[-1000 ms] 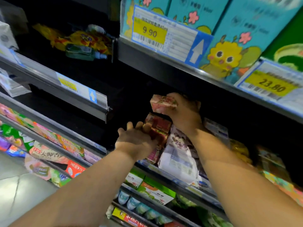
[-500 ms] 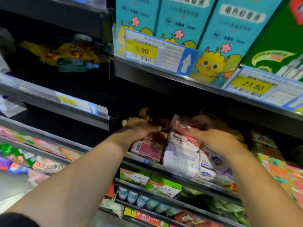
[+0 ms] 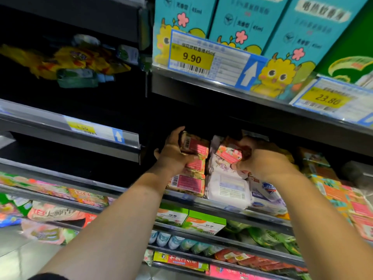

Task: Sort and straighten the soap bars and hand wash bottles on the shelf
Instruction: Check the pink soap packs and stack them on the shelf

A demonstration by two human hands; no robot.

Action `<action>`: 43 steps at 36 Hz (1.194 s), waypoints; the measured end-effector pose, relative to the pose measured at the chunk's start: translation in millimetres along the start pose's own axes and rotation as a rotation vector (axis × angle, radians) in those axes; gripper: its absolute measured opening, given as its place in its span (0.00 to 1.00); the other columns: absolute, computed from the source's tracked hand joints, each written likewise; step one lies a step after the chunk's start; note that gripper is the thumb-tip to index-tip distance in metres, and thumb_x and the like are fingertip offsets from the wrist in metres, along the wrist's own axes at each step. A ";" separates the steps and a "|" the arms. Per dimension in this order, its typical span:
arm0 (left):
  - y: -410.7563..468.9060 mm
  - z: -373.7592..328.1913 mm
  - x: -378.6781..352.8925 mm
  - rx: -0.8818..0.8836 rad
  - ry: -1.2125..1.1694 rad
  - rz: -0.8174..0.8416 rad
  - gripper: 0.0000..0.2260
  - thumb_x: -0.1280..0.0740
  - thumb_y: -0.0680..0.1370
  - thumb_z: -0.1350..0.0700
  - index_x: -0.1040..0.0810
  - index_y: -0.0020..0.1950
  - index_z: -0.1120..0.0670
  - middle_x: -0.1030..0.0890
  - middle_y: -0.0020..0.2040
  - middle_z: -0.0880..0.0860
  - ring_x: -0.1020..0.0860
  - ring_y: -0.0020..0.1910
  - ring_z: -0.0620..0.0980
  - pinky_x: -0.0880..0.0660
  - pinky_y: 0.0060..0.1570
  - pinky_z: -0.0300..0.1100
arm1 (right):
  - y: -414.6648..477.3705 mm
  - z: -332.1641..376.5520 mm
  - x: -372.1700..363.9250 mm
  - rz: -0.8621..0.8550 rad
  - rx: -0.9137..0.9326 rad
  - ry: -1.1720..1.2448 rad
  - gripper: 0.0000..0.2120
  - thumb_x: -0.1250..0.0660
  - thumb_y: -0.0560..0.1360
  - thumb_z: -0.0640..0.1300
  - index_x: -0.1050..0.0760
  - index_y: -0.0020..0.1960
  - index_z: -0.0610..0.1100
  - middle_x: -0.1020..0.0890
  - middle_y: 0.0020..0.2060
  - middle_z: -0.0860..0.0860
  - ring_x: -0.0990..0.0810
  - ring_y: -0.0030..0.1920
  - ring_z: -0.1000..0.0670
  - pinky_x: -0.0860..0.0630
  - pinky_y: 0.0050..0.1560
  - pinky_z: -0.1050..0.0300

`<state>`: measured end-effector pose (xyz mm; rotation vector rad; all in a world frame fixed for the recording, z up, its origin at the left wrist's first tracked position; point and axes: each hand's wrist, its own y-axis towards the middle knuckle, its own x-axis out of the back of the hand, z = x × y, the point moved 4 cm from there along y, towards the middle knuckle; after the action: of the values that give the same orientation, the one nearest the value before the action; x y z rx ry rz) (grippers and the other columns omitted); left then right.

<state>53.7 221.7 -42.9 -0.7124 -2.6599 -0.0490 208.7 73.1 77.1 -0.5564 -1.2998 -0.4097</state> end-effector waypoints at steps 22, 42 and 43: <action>-26.1 -31.8 21.0 -0.192 0.278 -0.349 0.31 0.20 0.63 0.41 0.22 0.63 0.49 0.24 0.63 0.55 0.26 0.62 0.55 0.29 0.62 0.44 | 0.9 -2.2 -1.4 -0.054 0.062 0.044 0.30 0.23 0.69 0.49 0.30 0.68 0.50 0.20 0.59 0.45 0.21 0.57 0.42 0.24 0.49 0.53; -91.2 -138.5 -88.6 -0.348 0.169 0.023 0.30 0.18 0.65 0.51 0.24 0.65 0.51 0.20 0.51 0.48 0.20 0.51 0.43 0.23 0.52 0.36 | -66.3 -183.0 30.1 -0.248 0.094 0.238 0.34 0.24 0.58 0.65 0.19 0.59 0.47 0.15 0.49 0.48 0.18 0.49 0.44 0.22 0.48 0.50; -94.1 -145.6 -103.2 -0.346 0.148 0.054 0.27 0.18 0.66 0.53 0.24 0.62 0.49 0.20 0.49 0.46 0.20 0.46 0.38 0.24 0.47 0.31 | -67.0 -200.8 31.0 -0.259 0.095 0.233 0.35 0.26 0.57 0.67 0.19 0.59 0.48 0.16 0.49 0.47 0.19 0.50 0.44 0.22 0.49 0.50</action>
<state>141.9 71.7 59.4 -0.8494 -2.5138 -0.5369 334.4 -99.9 83.8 -0.2519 -1.1618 -0.6049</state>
